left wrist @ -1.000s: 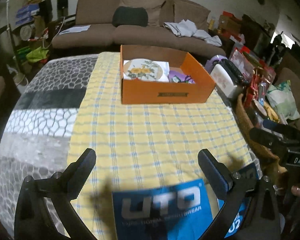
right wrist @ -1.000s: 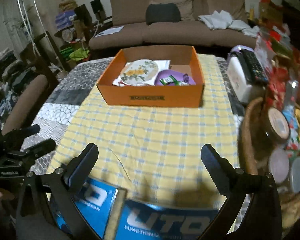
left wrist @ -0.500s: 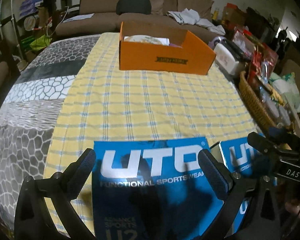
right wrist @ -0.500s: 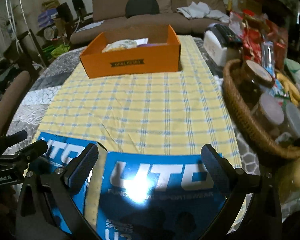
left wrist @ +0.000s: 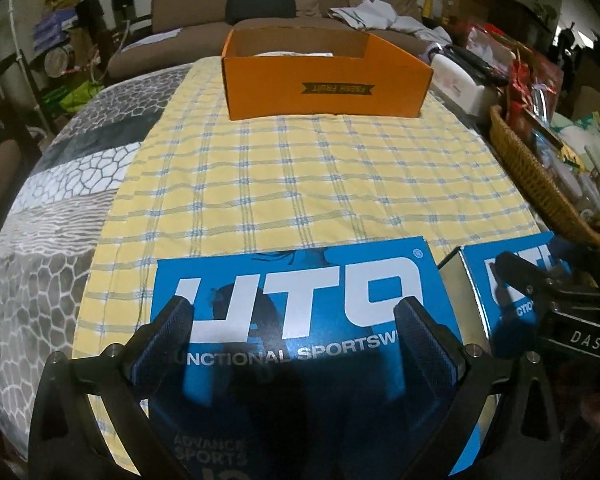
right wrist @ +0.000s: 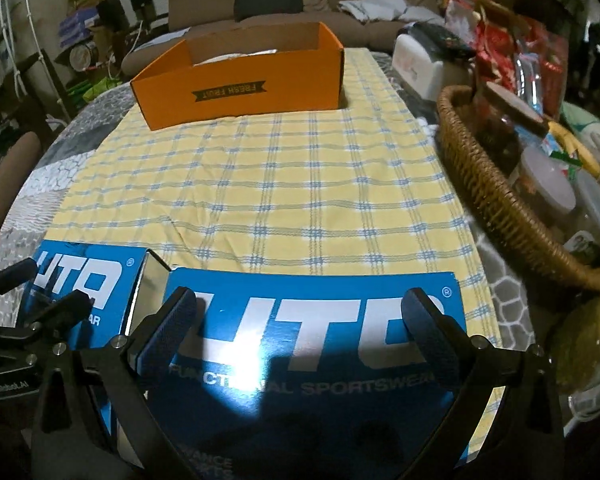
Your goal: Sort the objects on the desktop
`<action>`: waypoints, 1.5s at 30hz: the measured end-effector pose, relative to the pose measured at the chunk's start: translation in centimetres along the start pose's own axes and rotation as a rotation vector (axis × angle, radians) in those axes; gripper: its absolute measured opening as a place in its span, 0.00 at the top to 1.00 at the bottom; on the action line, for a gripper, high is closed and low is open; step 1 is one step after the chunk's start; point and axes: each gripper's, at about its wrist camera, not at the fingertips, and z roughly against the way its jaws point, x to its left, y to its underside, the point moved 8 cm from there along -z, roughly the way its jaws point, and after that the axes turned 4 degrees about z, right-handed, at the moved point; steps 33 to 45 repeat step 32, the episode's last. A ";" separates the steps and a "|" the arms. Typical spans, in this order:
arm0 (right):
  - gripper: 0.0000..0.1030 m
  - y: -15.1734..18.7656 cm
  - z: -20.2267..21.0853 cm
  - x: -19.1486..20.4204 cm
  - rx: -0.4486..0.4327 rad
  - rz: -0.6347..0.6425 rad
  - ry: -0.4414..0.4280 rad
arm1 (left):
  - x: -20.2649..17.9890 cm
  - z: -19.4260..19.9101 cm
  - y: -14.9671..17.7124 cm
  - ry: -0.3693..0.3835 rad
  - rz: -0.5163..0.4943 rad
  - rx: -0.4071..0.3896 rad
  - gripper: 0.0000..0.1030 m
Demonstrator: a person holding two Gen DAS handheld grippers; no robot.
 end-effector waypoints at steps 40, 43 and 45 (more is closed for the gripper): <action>0.00 0.3 -0.1 -0.2 -0.016 0.004 0.031 | 0.0 -0.2 0.2 -0.046 0.022 -0.027 0.00; 0.00 0.3 -0.1 -0.2 -0.016 0.004 0.031 | 0.0 -0.2 0.2 -0.046 0.022 -0.027 0.00; 0.00 0.3 -0.1 -0.2 -0.016 0.004 0.031 | 0.0 -0.2 0.2 -0.046 0.022 -0.027 0.00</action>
